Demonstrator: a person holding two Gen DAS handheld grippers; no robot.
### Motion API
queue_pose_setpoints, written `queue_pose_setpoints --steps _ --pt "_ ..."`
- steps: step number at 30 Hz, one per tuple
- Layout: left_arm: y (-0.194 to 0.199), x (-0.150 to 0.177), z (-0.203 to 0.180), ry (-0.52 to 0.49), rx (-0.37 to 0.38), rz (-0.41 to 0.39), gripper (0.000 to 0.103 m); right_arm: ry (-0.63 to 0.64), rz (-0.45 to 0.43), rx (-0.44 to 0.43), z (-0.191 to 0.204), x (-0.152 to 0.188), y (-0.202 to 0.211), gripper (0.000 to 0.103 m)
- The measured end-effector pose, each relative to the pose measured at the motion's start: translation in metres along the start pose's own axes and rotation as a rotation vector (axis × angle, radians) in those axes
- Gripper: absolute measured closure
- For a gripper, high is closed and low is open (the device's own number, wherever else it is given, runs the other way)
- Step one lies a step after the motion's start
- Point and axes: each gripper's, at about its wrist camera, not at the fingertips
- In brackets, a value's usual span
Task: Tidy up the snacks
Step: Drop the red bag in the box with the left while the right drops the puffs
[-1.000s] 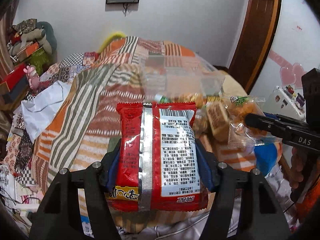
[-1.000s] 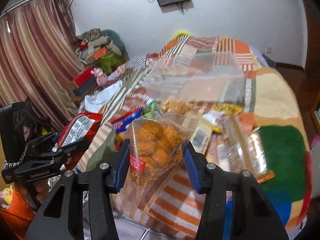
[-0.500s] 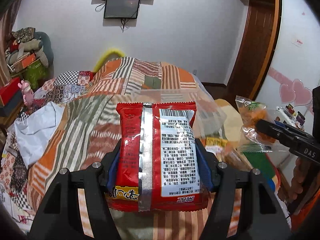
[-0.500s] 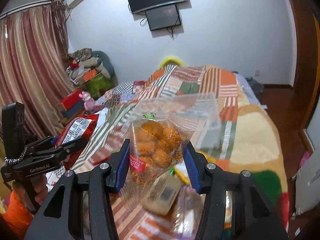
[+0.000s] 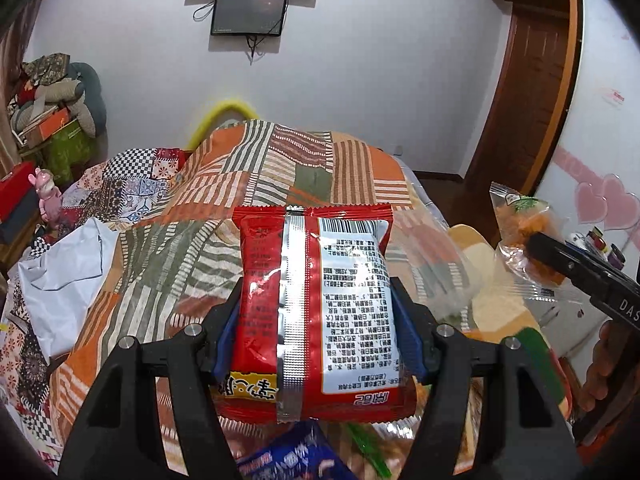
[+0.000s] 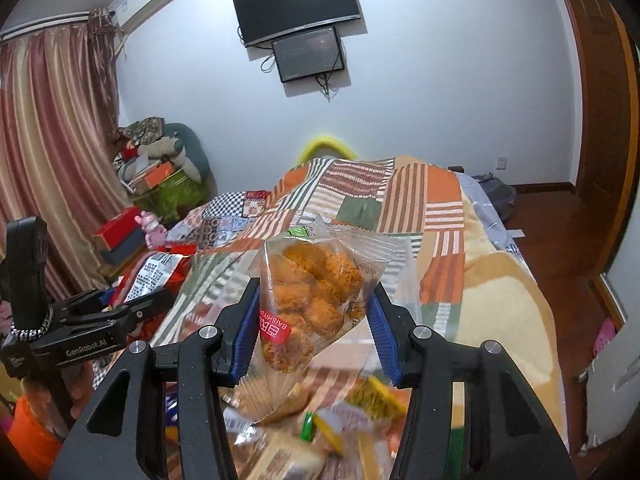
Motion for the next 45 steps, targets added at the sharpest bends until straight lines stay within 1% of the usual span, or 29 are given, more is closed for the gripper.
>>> queue_pose_setpoints --steps 8,14,19,24,29,30,34,35,36,39,41,45 --pt "-0.038 -0.016 -0.001 -0.003 -0.018 0.025 0.038 -0.004 0.041 0.023 -0.009 -0.004 -0.036 0.056" --pt "-0.076 -0.02 0.0 0.011 -0.018 0.092 0.038 0.009 0.106 0.036 -0.013 -0.002 -0.068 0.056" --pt "-0.106 -0.02 0.005 0.04 -0.035 0.144 0.038 0.021 0.159 0.043 -0.015 0.001 -0.089 0.056" --pt "-0.124 -0.015 0.004 0.034 -0.041 0.187 0.038 0.03 0.203 0.051 -0.019 0.005 -0.103 0.055" --pt "-0.127 -0.012 0.006 0.057 -0.048 0.196 0.038 0.018 0.229 0.051 -0.023 0.007 -0.108 0.055" --pt "-0.127 -0.012 0.006 0.059 -0.051 0.192 0.037 0.018 0.231 0.051 -0.023 0.008 -0.108 0.053" --pt "-0.127 -0.01 0.0 0.042 -0.068 0.195 0.036 0.019 0.234 0.041 -0.023 0.006 -0.107 0.053" --pt "-0.127 -0.01 -0.002 0.037 -0.068 0.196 0.034 0.019 0.232 0.041 -0.023 0.006 -0.106 0.051" --pt "-0.124 -0.009 -0.004 0.032 -0.067 0.193 0.033 0.018 0.23 0.038 -0.023 0.005 -0.105 0.047" --pt "-0.115 -0.009 -0.007 0.02 -0.067 0.176 0.03 0.009 0.219 0.034 -0.024 0.002 -0.1 0.042" --pt "-0.109 -0.01 -0.008 0.012 -0.065 0.168 0.027 0.003 0.213 0.027 -0.025 0.0 -0.095 0.041" --pt "-0.09 -0.011 -0.009 0.009 -0.05 0.147 0.027 0.004 0.196 0.03 -0.025 -0.002 -0.082 0.04"
Point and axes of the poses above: each gripper's, at about its wrist camera, not at the fingertips, and y roughly against the way its jaws point, z to its left, x to its underside
